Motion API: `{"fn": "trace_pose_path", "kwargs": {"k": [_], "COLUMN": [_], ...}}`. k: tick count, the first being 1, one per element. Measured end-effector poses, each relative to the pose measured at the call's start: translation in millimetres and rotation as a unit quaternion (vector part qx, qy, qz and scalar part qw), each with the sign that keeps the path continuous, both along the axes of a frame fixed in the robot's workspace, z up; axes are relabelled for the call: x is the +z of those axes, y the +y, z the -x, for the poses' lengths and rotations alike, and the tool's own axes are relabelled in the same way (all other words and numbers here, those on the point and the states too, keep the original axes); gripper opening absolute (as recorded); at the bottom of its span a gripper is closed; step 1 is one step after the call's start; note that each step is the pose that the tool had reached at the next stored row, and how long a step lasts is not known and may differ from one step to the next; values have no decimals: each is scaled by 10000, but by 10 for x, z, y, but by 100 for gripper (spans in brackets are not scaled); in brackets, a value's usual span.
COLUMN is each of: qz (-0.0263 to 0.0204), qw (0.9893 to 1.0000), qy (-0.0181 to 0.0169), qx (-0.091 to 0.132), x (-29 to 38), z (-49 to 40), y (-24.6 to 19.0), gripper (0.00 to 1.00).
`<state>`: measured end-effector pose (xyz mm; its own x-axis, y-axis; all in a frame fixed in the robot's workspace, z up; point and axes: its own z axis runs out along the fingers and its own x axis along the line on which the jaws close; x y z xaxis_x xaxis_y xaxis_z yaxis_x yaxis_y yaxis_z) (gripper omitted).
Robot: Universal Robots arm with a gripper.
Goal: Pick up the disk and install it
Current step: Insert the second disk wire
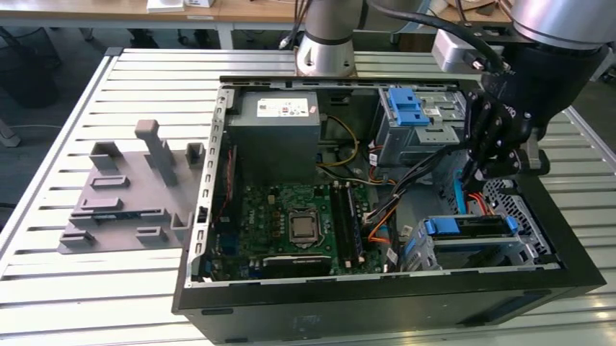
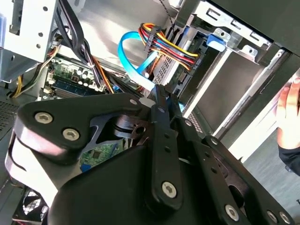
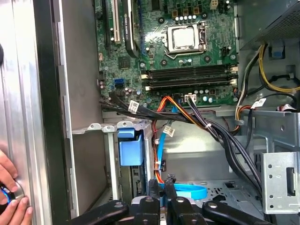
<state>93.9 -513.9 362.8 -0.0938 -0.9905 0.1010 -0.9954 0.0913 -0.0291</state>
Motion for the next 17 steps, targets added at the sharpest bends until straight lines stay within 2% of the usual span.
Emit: {"fn": "trace_pose_path", "kwargs": {"k": [1,2,5,6,7,9,17], "qz": [-22,-69,-276,-330,-356,-359,-359], "qw": [10000,10000,9996,9995,9994,9994,9994], "qy": [0,1,8,9,10,11,26], "qx": [0,-1,-1,0,0,0,-1], "x": [-3,-6,-14,-18,-25,-47,-160], "z": [0,0,-2,-3,-3,-3,-3], "y": [-1,-2,-12,-16,-20,-46,-230], "gripper": [16,16,16,16,16,16,16]}}
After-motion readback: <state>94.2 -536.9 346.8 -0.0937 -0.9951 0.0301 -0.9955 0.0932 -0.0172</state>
